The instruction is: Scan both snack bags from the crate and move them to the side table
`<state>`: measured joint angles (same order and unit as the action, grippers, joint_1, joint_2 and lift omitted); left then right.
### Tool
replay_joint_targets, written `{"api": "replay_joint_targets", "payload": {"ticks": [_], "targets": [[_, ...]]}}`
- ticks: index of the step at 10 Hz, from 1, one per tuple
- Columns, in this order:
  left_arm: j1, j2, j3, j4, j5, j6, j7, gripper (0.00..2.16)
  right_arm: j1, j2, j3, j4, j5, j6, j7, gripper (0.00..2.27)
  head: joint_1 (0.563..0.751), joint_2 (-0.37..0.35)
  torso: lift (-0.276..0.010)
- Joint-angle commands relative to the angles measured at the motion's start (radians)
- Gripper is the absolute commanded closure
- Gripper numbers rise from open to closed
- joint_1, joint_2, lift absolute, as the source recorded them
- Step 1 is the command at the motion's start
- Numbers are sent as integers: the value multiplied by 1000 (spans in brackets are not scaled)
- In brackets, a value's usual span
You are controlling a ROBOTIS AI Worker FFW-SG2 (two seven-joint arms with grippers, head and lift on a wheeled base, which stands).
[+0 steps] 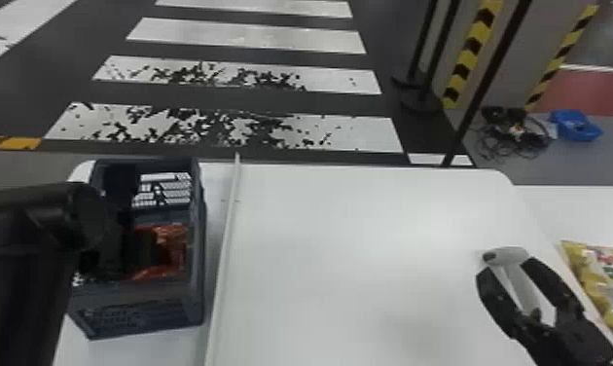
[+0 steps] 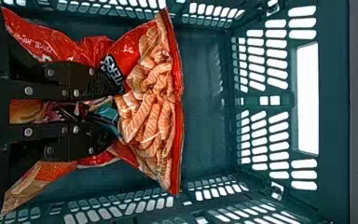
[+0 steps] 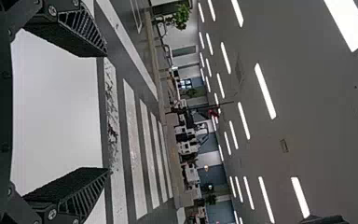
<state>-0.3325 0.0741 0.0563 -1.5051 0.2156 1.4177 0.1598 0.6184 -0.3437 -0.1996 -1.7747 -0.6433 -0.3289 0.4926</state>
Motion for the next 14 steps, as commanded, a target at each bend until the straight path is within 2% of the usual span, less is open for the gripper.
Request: {"api": "replay_joint_targets", "payload": {"ticks": [1, 5, 8, 9, 11, 14], "targets": [[26, 1, 13, -72, 1, 11, 0, 2125, 3, 0, -3, -2, -7, 0, 0, 120, 695, -91, -95], [102, -1, 16, -264, 1, 5, 15, 2128, 12, 5, -4, -17, -13, 0, 1, 120, 695, -83, -95], [174, -1, 20, -405, 7, -69, 56, 2125, 20, 9, -6, -22, -15, 0, 1, 124, 695, -73, -95], [193, -1, 19, -434, 10, -84, 60, 2128, 24, 12, -8, -22, -16, -3, 1, 124, 695, -69, -95], [228, -2, 22, -469, 53, -179, 64, 2128, 34, 12, -14, -23, -29, -15, 1, 124, 695, -73, -95], [236, -4, 42, -478, 79, -185, 38, 2128, 47, 12, -27, -31, -36, -34, 1, 124, 695, -97, -95]]}}
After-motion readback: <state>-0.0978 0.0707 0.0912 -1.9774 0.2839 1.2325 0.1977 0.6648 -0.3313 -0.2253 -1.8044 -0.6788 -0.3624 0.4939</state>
